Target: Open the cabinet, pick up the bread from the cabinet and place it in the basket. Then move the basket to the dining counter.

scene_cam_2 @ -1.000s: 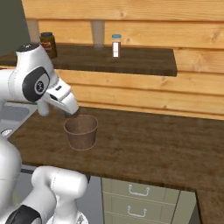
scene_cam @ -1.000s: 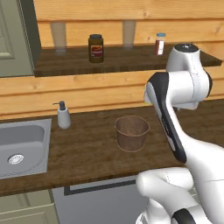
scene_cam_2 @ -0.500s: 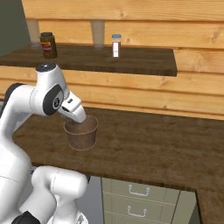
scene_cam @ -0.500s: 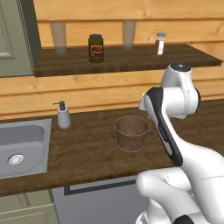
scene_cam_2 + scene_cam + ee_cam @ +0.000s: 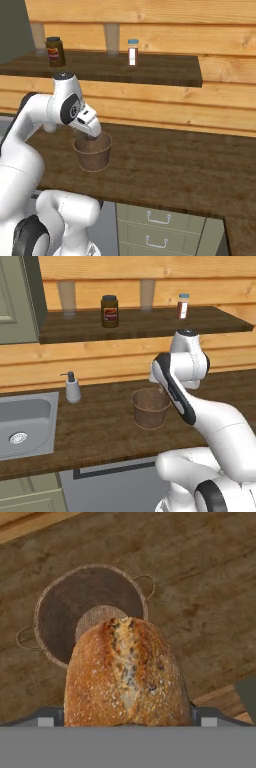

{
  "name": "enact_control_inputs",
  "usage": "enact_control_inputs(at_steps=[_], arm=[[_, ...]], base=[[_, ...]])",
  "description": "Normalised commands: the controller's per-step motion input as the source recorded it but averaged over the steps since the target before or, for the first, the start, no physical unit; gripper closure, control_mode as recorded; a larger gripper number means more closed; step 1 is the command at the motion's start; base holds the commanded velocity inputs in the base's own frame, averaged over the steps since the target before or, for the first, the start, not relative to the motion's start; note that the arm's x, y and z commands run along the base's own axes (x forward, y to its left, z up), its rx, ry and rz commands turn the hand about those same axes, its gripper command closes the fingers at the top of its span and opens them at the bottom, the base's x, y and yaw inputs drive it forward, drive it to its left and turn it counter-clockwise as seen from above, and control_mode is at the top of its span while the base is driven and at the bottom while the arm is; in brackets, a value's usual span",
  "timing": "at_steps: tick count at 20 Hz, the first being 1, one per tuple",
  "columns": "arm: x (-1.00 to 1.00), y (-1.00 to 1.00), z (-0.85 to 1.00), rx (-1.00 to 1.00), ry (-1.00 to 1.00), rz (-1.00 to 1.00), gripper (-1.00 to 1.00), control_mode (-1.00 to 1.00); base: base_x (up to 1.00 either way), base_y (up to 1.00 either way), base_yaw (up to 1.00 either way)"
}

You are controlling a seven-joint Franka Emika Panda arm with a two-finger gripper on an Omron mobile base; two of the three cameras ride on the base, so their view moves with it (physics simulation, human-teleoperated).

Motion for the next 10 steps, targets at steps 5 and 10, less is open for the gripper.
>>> enact_control_inputs(at_steps=[5,10], arm=[[0.70,0.00,-0.62,0.01,0.08,0.08,1.00,-1.00],[0.62,0.01,-0.67,0.00,0.04,0.07,1.00,-1.00]], base=[[0.00,0.00,0.00],[0.00,0.00,0.00]])
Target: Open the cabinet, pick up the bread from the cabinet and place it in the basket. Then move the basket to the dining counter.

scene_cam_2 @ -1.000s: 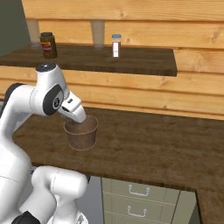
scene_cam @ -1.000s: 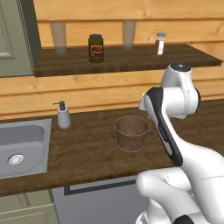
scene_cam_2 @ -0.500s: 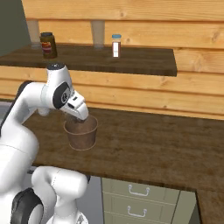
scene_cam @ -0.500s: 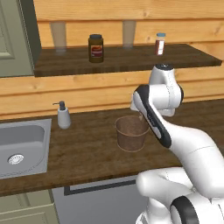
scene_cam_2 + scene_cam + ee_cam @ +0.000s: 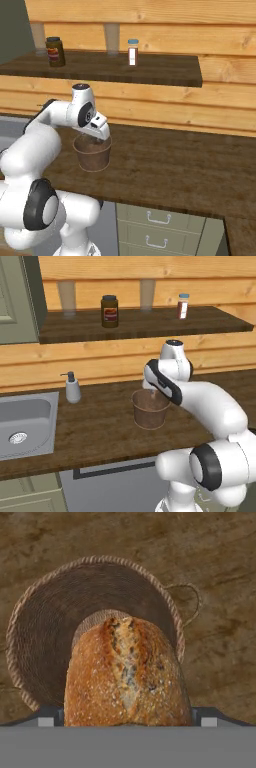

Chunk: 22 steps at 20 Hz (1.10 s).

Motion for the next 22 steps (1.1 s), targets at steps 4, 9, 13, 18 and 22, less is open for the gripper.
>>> enact_control_inputs(at_steps=[4,9,13,18,22], arm=[[0.39,0.00,-0.45,0.00,0.07,0.07,1.00,-1.00],[0.03,0.15,-0.36,0.00,0.03,0.01,1.00,-1.00],[0.16,0.16,-0.34,0.00,0.01,0.02,1.00,-1.00],[0.46,0.00,-0.18,0.00,0.00,0.02,1.00,-1.00],[0.46,0.01,-0.05,0.00,0.00,0.00,1.00,-1.00]], base=[[0.00,0.00,0.00],[0.00,0.00,0.00],[0.00,0.00,0.00],[0.00,0.00,0.00],[0.00,0.00,0.00]])
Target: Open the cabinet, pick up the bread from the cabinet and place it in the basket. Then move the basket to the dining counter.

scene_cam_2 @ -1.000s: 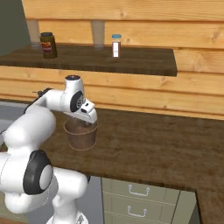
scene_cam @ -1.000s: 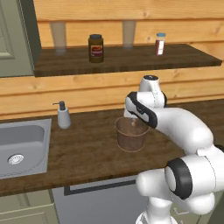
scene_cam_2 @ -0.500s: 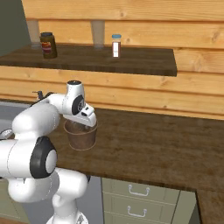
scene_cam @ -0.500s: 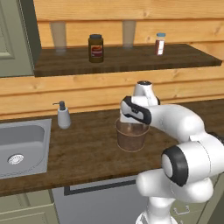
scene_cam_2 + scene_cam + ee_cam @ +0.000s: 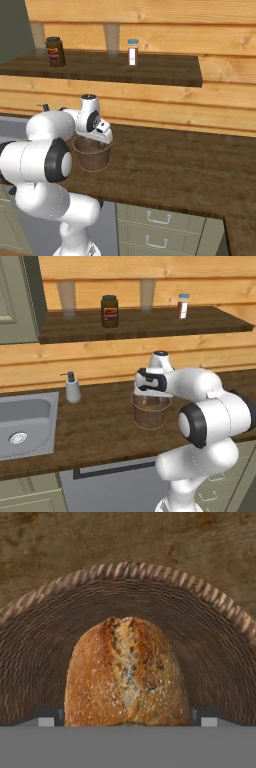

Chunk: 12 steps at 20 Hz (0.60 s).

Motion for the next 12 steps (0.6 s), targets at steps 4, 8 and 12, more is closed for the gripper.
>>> enact_control_inputs(at_steps=[4,8,12], arm=[[0.41,0.09,-0.13,0.00,0.01,0.00,1.00,-1.00],[0.22,0.10,-0.34,0.00,0.05,0.00,1.00,-1.00],[0.00,0.01,-0.23,0.00,0.01,0.00,-1.00,-1.00]], base=[[0.00,0.00,0.00],[0.00,0.00,0.00],[0.00,0.00,0.00]])
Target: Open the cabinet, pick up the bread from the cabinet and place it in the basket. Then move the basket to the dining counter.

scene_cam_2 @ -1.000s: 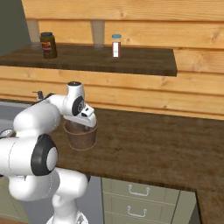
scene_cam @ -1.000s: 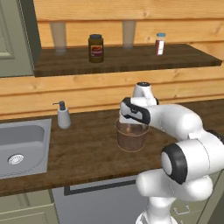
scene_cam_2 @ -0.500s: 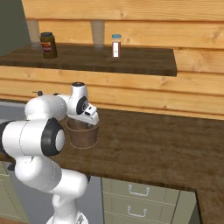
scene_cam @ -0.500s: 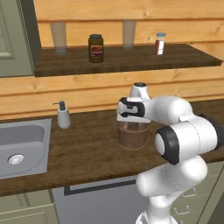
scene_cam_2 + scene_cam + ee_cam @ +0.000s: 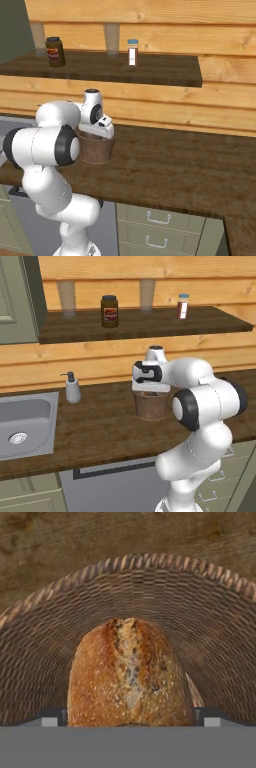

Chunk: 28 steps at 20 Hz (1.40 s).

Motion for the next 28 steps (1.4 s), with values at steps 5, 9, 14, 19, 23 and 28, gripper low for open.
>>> enact_control_inputs(at_steps=[5,9,14,19,23,28], arm=[[0.00,0.01,0.00,0.00,0.01,0.00,-1.00,-1.00],[-0.15,0.01,0.00,0.00,-0.01,0.00,-1.00,-1.00],[-0.19,0.00,0.00,0.00,-0.06,0.00,-1.00,-1.00],[-0.18,0.00,0.15,0.00,-0.06,0.00,-1.00,-1.00],[-0.44,-0.15,0.24,0.00,-0.02,-0.06,-1.00,-1.00],[-0.68,-0.59,0.05,0.04,0.00,-0.20,-1.00,-1.00]], base=[[0.00,0.00,0.00],[0.00,0.00,0.00],[0.00,0.00,0.00],[0.00,0.00,0.00],[0.00,0.00,0.00],[0.00,0.00,0.00]])
